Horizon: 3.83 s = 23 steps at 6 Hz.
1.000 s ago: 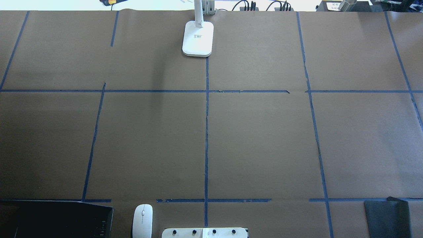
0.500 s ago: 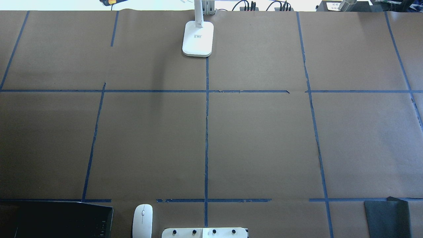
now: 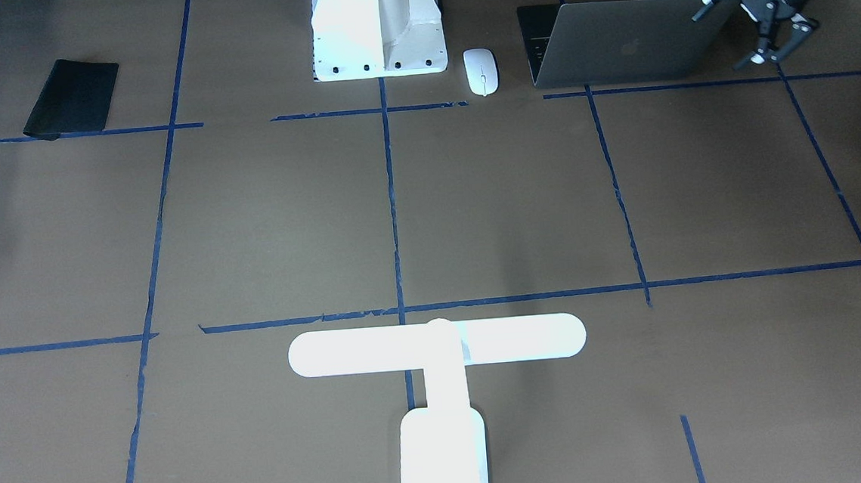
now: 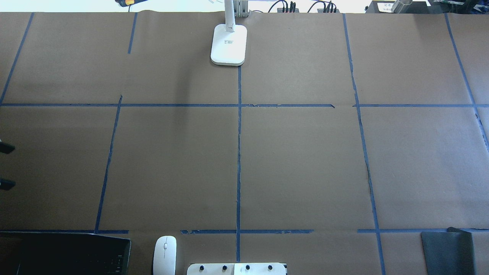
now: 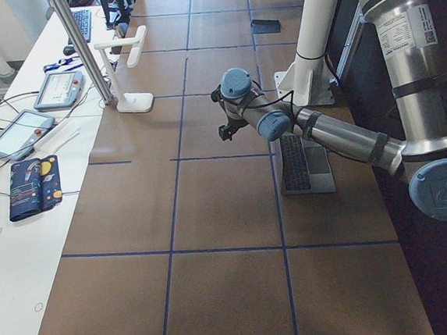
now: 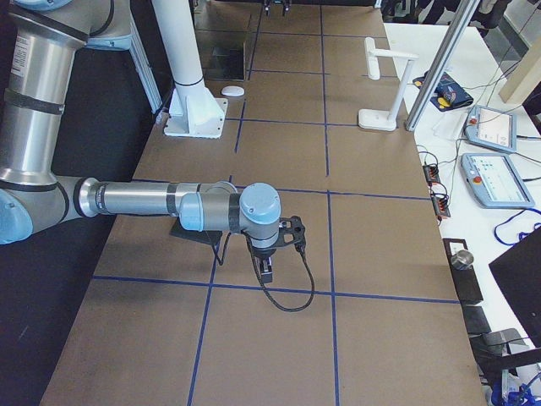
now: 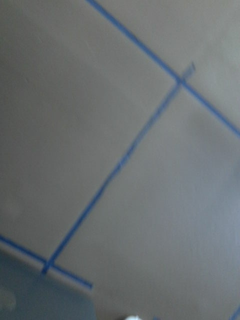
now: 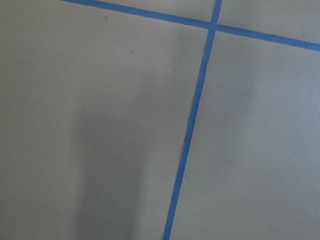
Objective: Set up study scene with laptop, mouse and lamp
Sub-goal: 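Reach the left gripper down to the closed laptop near the robot and grasp it, then slide the laptop with the left gripper toward the lamp, lifting its lid open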
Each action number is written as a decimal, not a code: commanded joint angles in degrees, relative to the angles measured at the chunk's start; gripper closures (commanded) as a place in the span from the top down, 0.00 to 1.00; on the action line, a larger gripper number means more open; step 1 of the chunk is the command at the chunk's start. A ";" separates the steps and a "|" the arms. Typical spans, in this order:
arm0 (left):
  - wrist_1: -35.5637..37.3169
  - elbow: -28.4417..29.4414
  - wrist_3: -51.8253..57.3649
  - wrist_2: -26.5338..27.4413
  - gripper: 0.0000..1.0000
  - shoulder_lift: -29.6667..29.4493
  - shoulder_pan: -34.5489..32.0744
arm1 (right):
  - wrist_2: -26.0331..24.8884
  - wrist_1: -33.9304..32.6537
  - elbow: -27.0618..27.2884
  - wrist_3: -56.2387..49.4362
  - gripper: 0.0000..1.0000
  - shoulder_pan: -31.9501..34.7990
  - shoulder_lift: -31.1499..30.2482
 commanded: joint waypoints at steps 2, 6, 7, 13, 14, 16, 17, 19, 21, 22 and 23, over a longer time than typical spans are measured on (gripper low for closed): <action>-16.59 -1.09 -1.29 -0.28 1.00 8.94 9.54 | 0.00 0.00 -0.06 0.12 1.00 0.09 0.00; -17.68 1.80 -0.85 4.55 0.91 9.24 18.00 | -0.09 0.00 -0.06 0.03 1.00 0.09 0.00; -17.68 3.20 -0.85 4.47 0.66 8.19 18.00 | -0.09 0.00 -0.06 0.03 1.00 0.09 0.00; -17.77 3.57 8.03 3.76 0.00 6.07 11.26 | -0.26 0.00 -0.06 0.03 1.00 0.09 0.09; -17.08 4.09 15.95 3.68 0.00 4.68 8.02 | -0.26 0.00 -0.06 0.03 1.00 0.00 0.09; -8.51 4.27 20.77 3.76 0.00 -1.88 3.26 | -0.26 0.00 -0.06 0.03 1.00 0.00 0.09; -4.02 4.27 20.78 3.85 0.00 -6.71 1.32 | -0.26 0.09 -0.06 0.03 1.00 0.09 0.09; 6.85 6.89 25.48 4.20 0.00 -18.81 -1.58 | -0.26 0.00 -0.06 0.03 1.00 0.09 0.09; 14.48 14.07 25.70 4.55 0.00 -33.07 -2.30 | -0.26 0.00 -0.06 0.03 1.00 0.09 0.09; 14.48 21.95 25.44 4.90 0.00 -41.05 -2.21 | -0.26 0.00 -0.06 0.12 1.00 0.09 0.09; 14.05 28.73 25.35 7.95 0.00 -47.39 -1.69 | -0.18 0.00 0.03 0.12 1.00 0.09 0.09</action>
